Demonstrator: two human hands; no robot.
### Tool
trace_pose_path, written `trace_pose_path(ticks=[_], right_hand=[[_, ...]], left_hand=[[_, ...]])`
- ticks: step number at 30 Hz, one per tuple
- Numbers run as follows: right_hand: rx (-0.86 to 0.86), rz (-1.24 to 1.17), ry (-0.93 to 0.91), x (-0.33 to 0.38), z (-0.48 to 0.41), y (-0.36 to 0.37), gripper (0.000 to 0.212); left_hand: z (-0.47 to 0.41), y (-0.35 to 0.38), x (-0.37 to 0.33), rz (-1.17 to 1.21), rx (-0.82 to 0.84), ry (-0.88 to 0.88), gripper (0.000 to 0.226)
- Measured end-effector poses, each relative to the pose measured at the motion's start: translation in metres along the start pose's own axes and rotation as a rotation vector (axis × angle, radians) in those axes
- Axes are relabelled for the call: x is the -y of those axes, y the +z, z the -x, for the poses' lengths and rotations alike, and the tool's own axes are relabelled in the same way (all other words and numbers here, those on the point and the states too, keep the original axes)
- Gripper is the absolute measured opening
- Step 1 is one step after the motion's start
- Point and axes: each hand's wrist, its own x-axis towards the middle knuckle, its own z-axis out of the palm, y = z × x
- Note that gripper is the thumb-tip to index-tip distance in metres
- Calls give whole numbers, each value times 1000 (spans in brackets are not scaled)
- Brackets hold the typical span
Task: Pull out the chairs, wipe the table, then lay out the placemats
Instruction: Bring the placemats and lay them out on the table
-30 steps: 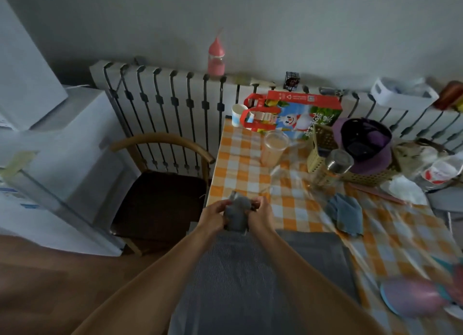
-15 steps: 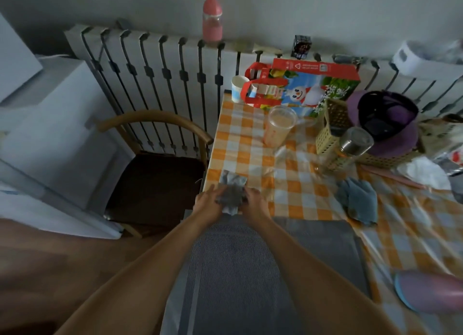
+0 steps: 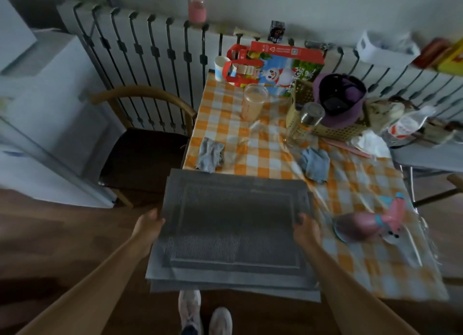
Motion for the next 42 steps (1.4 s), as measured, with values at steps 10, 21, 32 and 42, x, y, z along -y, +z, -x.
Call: trace_pose_path(ticks=[10,21,32,42], right_hand=[[-30,-19,161,-54,-23,16,62],[35,-300,264,-53,-27,-10,7],[-8,-447,169,-40,-22,-20,43],[107,-364,23,-37,-10,-24,37]], left_hand=[[25,8,-7,159,-101,-13,51],[30,19,-17,71,-131,68,23],[30,22,-24,104,-30,58,31],[43,24,-16,-419,-180,396,21]])
